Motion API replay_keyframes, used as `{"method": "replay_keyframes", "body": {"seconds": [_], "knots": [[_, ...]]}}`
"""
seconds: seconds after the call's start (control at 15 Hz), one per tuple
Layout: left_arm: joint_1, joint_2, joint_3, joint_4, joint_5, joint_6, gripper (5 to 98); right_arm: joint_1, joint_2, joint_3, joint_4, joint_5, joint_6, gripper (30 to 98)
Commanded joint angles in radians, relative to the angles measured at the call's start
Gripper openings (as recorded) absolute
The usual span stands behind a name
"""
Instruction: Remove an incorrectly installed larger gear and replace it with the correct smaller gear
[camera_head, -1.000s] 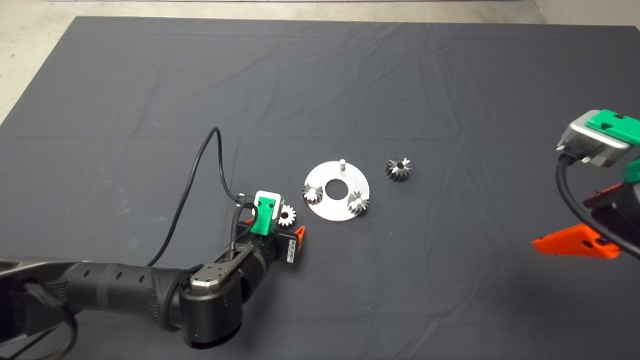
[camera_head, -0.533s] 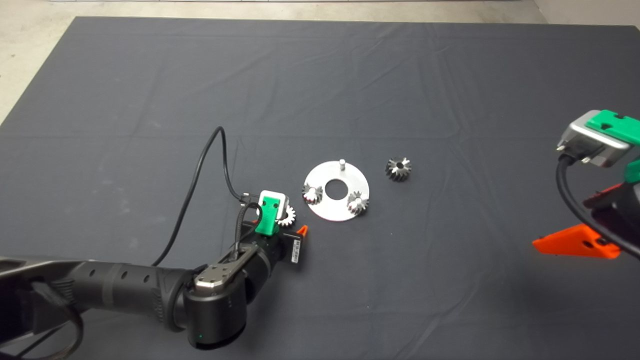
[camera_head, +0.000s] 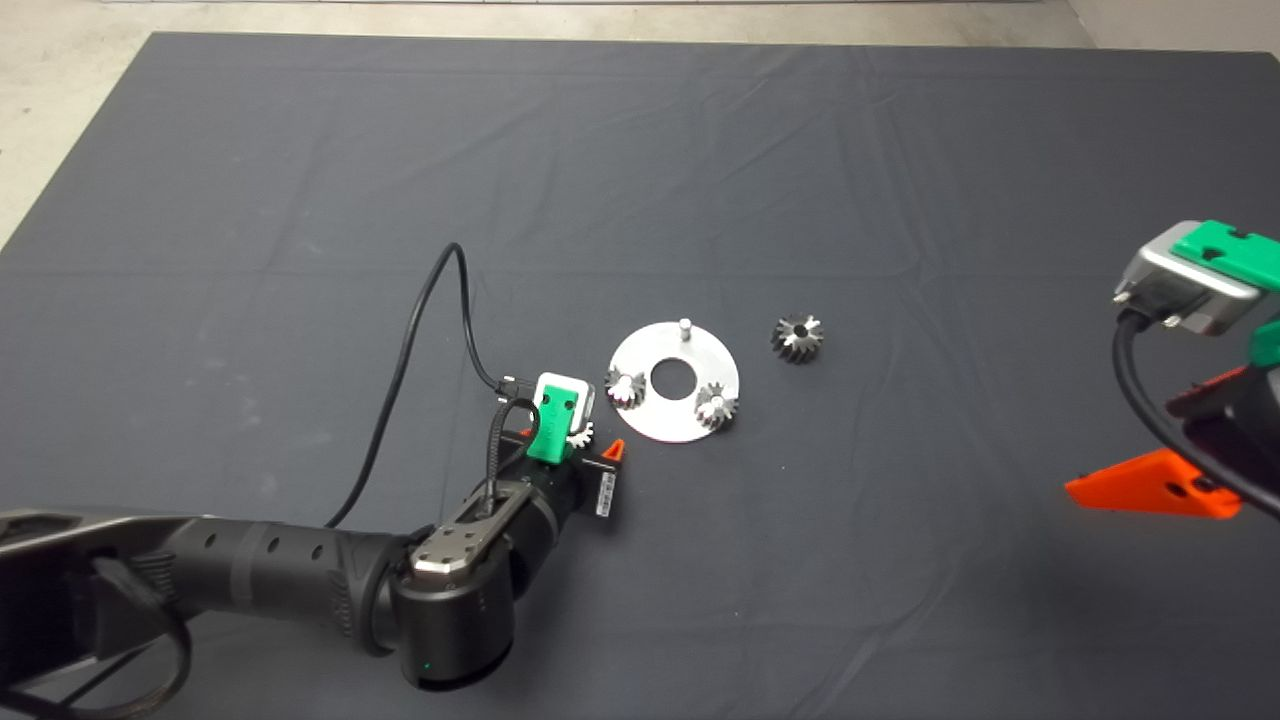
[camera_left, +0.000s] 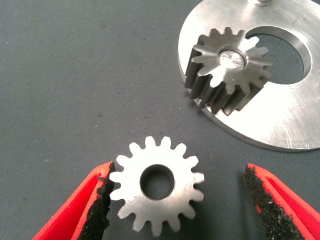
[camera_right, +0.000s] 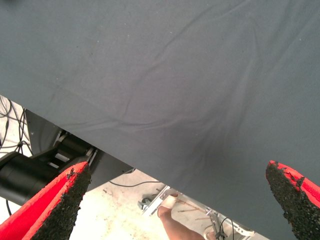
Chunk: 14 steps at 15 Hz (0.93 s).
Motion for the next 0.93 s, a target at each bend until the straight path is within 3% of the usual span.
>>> {"method": "replay_keyframes", "body": {"seconds": [0.0, 0.87], "knots": [[0.002, 0.008, -0.005, 0.030, 0.051, 0.028, 64.9, 0.022, -0.003, 0.005, 0.033, 0.002, 0.007, 92.3], [0.003, 0.007, -0.005, 0.030, 0.051, 0.057, 45.4, 0.022, -0.001, 0.005, 0.031, 0.002, 0.007, 92.3]]}}
